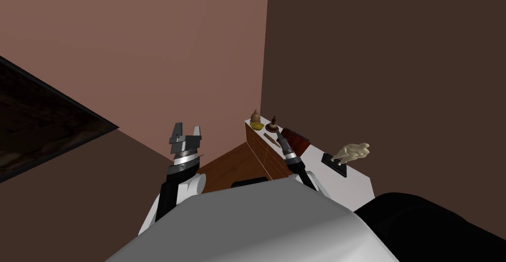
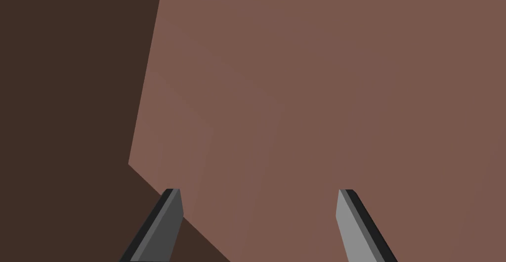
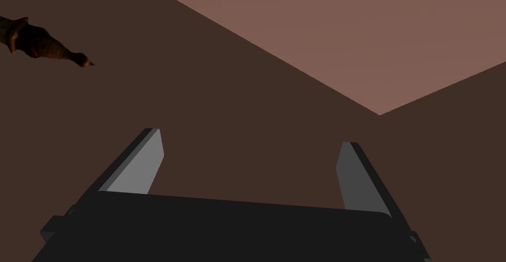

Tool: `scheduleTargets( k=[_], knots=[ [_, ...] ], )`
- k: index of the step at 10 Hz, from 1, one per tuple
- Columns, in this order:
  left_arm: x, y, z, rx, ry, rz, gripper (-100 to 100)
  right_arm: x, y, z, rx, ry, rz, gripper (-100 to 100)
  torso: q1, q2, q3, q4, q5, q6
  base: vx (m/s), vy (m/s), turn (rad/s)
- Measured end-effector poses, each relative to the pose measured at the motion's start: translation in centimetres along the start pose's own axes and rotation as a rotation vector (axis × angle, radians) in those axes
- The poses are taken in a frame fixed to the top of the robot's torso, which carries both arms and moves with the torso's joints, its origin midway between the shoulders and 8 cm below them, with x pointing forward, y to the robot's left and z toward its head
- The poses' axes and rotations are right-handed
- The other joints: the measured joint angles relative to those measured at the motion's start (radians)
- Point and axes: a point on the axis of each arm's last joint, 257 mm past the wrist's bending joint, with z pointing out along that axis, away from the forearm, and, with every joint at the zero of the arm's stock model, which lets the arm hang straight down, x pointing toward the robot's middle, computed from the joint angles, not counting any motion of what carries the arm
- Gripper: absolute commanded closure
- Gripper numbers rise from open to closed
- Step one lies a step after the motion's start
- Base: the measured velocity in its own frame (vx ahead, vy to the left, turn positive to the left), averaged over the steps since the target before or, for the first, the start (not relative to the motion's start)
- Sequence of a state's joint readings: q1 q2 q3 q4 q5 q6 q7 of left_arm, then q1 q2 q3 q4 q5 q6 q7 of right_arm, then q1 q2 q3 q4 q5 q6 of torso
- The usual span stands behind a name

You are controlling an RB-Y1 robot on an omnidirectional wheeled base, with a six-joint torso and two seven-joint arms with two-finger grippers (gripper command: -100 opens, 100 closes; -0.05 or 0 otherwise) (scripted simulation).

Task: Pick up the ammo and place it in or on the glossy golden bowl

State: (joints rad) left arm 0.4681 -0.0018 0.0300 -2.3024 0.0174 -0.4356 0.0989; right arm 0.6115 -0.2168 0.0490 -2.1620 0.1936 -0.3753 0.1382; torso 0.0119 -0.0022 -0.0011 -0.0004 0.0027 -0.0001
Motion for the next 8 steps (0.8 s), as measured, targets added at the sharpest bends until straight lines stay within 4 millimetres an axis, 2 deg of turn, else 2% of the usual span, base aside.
scheduleTargets(
  k=[1, 3, 4, 5, 6, 7, 8],
  knots=[
    [0.0, 0.0, 0.0, 0.0, 0.0, 0.0, 0, 0.8, -2.0, -1.3, 0.057, 0.032, -0.025, -100, 0.002, -0.001, -0.001, 0.0, 0.0, 0.0, 0.031, 0.144, -0.025],
    [0.0, 0.0, 0.0, 0.0, 0.0, 0.0, 0, 1.2, -3.9, -3.0, 0.126, 0.07, -0.057, -100, -0.004, -0.001, 0.0, 0.0, -0.001, 0.0, 0.046, 0.102, 0.001],
    [0.0, 0.0, 0.0, 0.0, 0.0, 0.0, 0, 1.8, -6.2, -4.9, 0.188, 0.103, -0.084, -100, -0.005, -0.001, -0.001, 0.0, -0.001, 0.0, 0.049, 0.081, -0.005],
    [0.0, 0.0, 0.0, 0.0, 0.0, 0.0, 0, 2.0, -6.9, -5.3, 0.213, 0.119, -0.099, -100, -0.006, -0.002, -0.001, 0.0, -0.001, 0.0, 0.06, 0.087, 0.028],
    [0.0, 0.0, 0.0, 0.0, 0.0, 0.0, 0, 2.7, -8.2, -6.5, 0.261, 0.145, -0.119, -100, -0.006, -0.002, -0.001, -0.001, -0.001, 0.0, 0.103, 0.105, 0.048],
    [0.0, 0.0, 0.0, 0.0, 0.0, 0.0, 0, 3.1, -10.0, -8.8, 0.327, 0.184, -0.15, -100, -0.005, -0.004, -0.002, -0.001, -0.001, 0.0, 0.103, 0.079, 0.007],
    [0.0, 0.0, 0.0, 0.0, 0.0, 0.0, 0, 3.3, -10.9, -9.5, 0.357, 0.202, -0.167, -100, -0.007, -0.005, -0.003, -0.001, -0.001, 0.0, 0.12, 0.065, 0.052]
  ],
)
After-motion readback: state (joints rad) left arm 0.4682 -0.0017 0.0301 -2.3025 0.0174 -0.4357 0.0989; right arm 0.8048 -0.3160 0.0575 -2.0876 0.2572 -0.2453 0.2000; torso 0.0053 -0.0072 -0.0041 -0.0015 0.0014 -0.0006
